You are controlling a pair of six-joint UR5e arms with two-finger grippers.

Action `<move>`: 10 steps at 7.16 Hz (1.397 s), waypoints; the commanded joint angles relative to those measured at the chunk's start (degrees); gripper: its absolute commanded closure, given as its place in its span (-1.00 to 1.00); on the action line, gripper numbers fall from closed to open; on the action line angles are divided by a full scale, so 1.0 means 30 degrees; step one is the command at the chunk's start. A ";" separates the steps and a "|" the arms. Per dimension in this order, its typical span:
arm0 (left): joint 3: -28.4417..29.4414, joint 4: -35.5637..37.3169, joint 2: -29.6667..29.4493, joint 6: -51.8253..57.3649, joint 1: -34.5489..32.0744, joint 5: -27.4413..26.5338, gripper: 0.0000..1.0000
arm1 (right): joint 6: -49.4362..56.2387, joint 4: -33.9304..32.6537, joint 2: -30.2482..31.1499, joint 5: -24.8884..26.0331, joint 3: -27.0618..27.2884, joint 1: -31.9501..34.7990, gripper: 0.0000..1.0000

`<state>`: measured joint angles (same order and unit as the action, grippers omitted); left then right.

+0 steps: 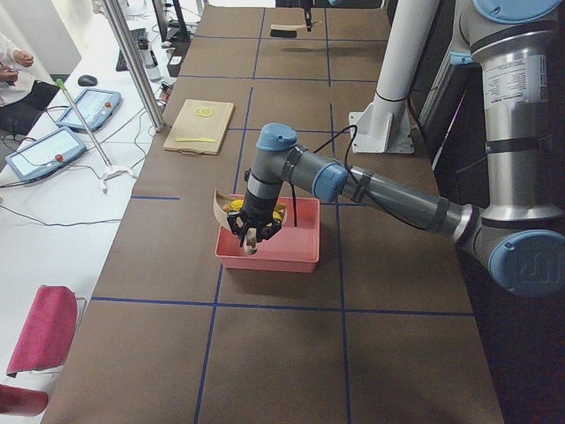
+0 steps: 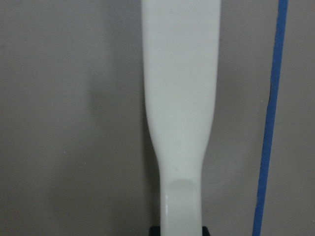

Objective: Sweep and dump trash into bin
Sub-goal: 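Tilt the dustpan over the pink bin with the left gripper to dump the vegetables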

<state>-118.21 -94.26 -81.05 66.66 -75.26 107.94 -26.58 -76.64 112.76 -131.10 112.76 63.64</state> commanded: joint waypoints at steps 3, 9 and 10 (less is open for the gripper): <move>-0.1143 0.1011 -0.0056 0.4207 0.0826 -0.4895 0.63 | -0.0047 0.0000 -0.0029 -0.0039 0.0001 -0.0001 0.90; -0.1463 0.0982 -0.0462 -0.0334 0.1152 0.2690 0.63 | -0.0076 0.0029 -0.0116 -0.0069 0.0117 -0.0031 0.90; -0.1813 0.0982 -0.1394 -0.3756 0.1152 0.5099 0.63 | -0.0105 0.0029 -0.0117 -0.0069 0.0147 -0.0031 0.90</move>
<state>-122.69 -91.28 -82.68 67.08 -71.81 112.68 -26.83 -76.58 112.46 -131.31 113.06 63.57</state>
